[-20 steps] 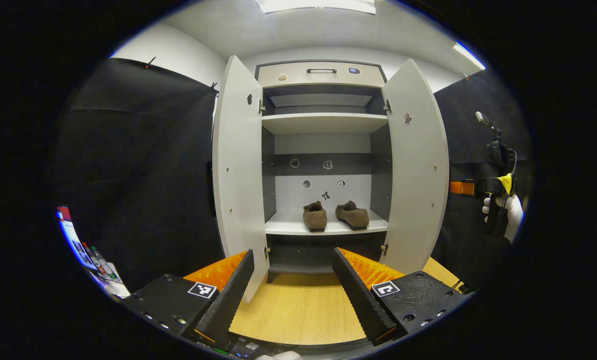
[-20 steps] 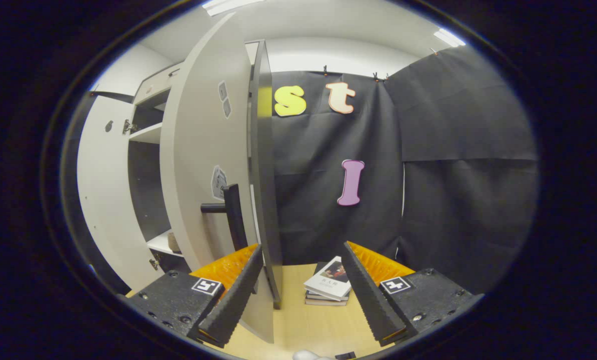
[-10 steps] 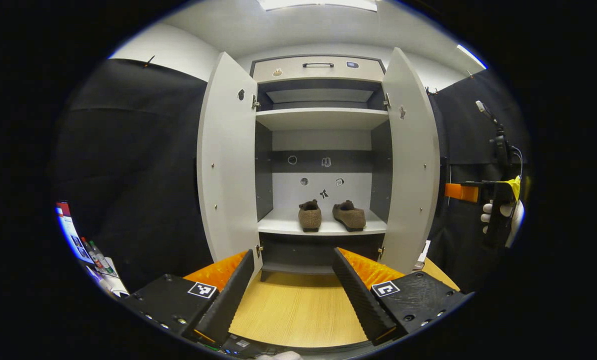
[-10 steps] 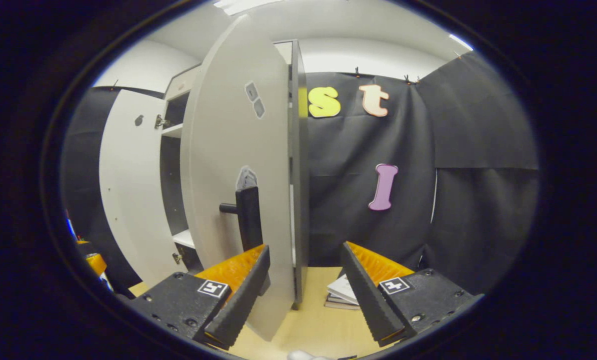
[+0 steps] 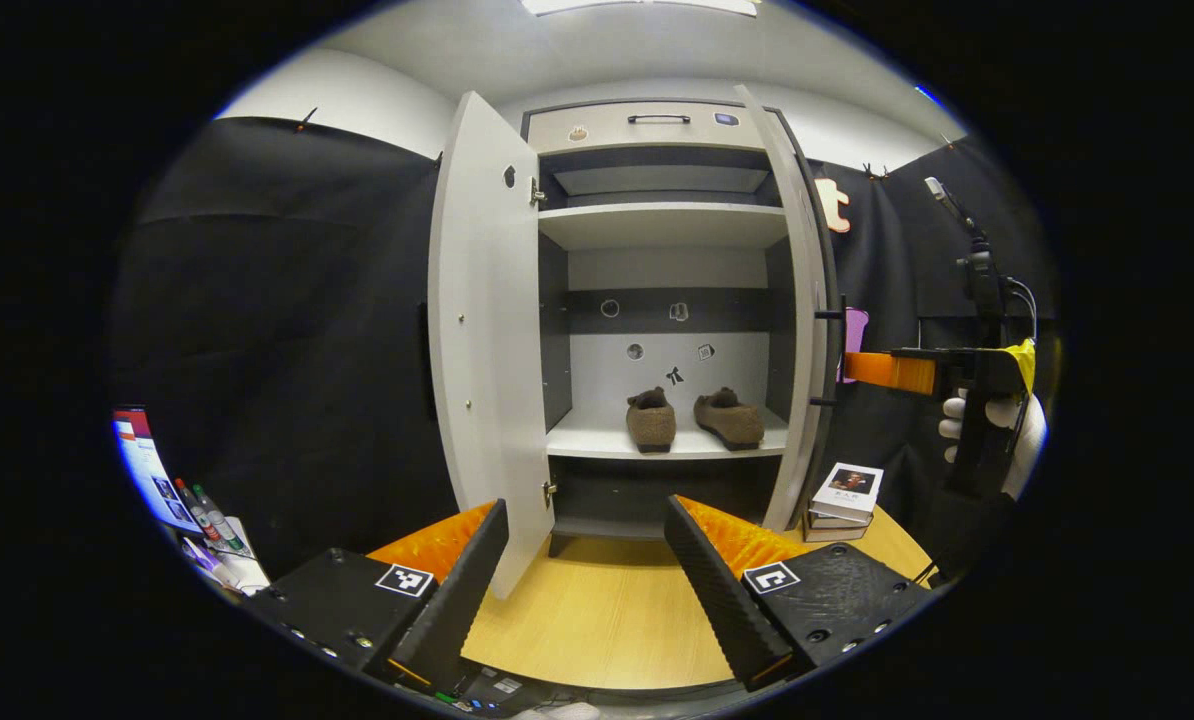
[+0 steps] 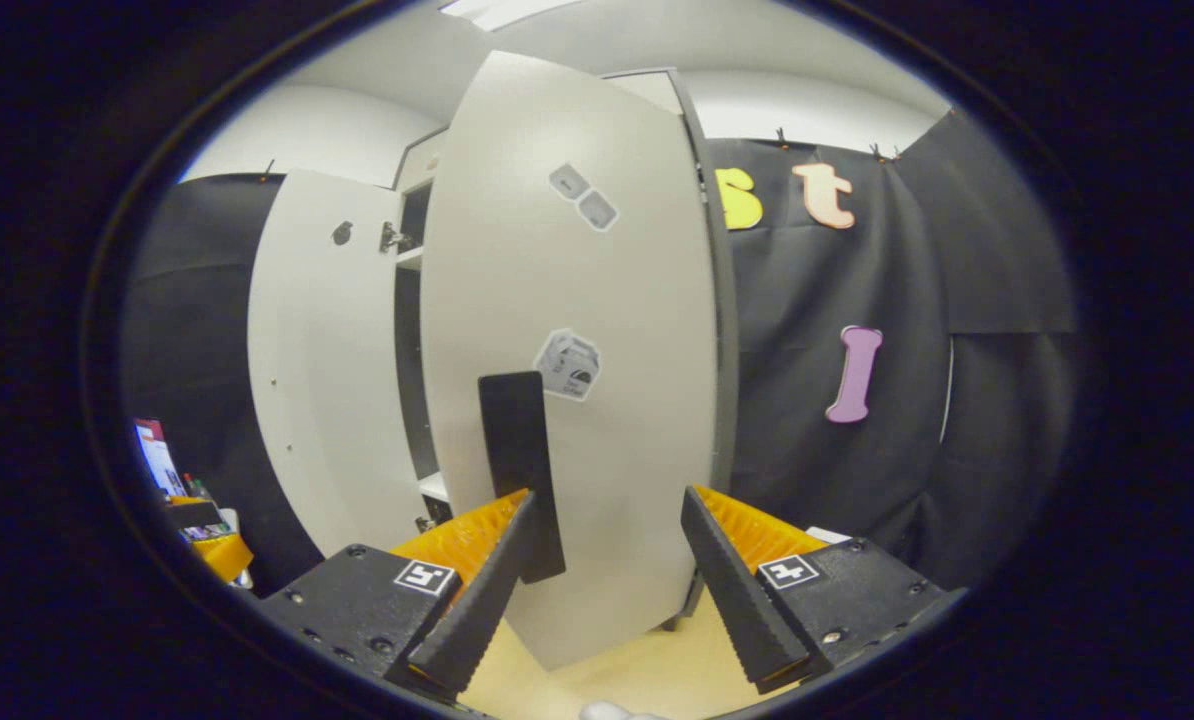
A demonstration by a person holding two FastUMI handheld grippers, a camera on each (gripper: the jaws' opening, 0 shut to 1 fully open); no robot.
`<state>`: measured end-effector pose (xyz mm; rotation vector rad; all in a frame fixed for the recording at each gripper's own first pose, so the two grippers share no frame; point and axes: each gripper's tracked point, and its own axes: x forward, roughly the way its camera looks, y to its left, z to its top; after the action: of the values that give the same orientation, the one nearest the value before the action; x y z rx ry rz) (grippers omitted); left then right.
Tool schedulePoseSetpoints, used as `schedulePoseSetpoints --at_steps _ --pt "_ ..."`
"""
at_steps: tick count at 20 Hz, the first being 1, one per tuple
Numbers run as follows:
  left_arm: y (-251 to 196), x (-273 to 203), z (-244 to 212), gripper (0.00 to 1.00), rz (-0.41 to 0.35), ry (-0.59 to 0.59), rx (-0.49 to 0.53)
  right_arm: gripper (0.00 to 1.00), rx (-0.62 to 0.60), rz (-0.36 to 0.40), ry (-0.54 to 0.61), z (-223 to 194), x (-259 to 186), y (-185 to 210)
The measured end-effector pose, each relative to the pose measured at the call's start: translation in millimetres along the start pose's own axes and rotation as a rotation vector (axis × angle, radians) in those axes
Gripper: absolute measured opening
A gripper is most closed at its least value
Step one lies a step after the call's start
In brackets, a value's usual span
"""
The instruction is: Grab one shoe with the right hand and put it into the shoe cabinet, grab the other shoe with the left hand and put it into the shoe cabinet; then close the right door with the right hand and the left door with the left hand.
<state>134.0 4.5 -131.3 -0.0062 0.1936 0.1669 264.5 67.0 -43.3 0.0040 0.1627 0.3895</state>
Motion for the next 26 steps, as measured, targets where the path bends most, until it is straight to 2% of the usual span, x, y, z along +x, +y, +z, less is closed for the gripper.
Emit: schedulePoseSetpoints --at_steps 1,2,3,4,5,6,7,9,10,11,12,13,14,16,18,19,22,23,26 --pt "8.9 2.7 -1.7 0.96 -0.002 0.006 0.003 0.92 0.000 0.006 0.014 -3.7 2.5 11.5" --pt "18.1 5.0 -2.3 1.00 -0.006 0.006 0.006 0.99 -0.003 0.006 0.013 -6.3 1.0 21.9" --pt "28.8 8.2 -2.5 0.96 -0.005 0.007 0.014 1.00 -0.014 -0.002 0.012 -8.1 -1.5 29.4" --pt "41.7 10.9 -3.4 1.00 -0.002 0.011 0.021 1.00 -0.028 -0.015 0.017 -11.1 -5.9 34.6" --pt "54.8 14.2 -3.6 0.96 -0.001 0.008 0.024 0.99 -0.034 -0.026 0.017 -13.5 -11.7 39.7" --pt "67.6 17.8 -4.0 1.00 0.001 0.010 0.024 1.00 -0.034 -0.036 0.018 -14.7 -18.5 44.1" --pt "81.8 24.0 -3.6 0.96 0.006 0.008 0.030 0.99 -0.033 -0.049 0.022 -17.9 -25.8 47.0" --pt "113.5 39.7 -5.8 0.96 0.022 0.011 0.049 1.00 -0.027 -0.082 0.031 -22.8 -42.6 51.6" --pt "130.2 47.9 -3.2 1.00 0.030 0.005 0.052 0.97 -0.021 -0.098 0.033 -25.5 -51.8 54.2" --pt "146.7 57.4 -0.2 0.96 0.038 0.001 0.049 0.97 -0.020 -0.120 0.036 -28.5 -61.6 55.1" --pt "160.7 68.0 4.0 0.96 0.045 -0.006 0.043 0.99 -0.022 -0.147 0.041 -33.0 -71.8 54.3" --pt "174.7 81.0 8.4 0.96 0.048 -0.011 0.038 0.97 -0.022 -0.174 0.047 -37.5 -82.6 53.5" --pt "189.3 92.8 13.3 1.00 0.057 -0.020 0.033 0.97 -0.017 -0.201 0.057 -43.3 -92.8 52.2" --pt "220.3 121.9 22.9 0.96 0.087 -0.031 0.039 0.99 -0.004 -0.247 0.082 -55.6 -112.2 50.1" --pt "245.2 150.1 34.2 1.00 0.115 -0.048 0.038 0.97 0.003 -0.294 0.104 -65.8 -128.7 43.5" --pt "253.8 160.6 40.0 0.96 0.123 -0.054 0.031 0.97 0.010 -0.318 0.110 -69.9 -135.7 40.0" --pt "264.9 189.9 53.8 0.96 0.123 -0.058 0.013 1.00 0.044 -0.362 0.130 -79.9 -151.1 33.7" --pt "264.3 196.9 57.3 1.00 0.115 -0.065 0.009 0.99 0.051 -0.372 0.132 -81.9 -155.2 32.0" --pt "262.2 204.5 71.1 0.96 0.112 -0.090 0.039 0.99 0.071 -0.397 0.130 -83.0 -166.0 25.5"
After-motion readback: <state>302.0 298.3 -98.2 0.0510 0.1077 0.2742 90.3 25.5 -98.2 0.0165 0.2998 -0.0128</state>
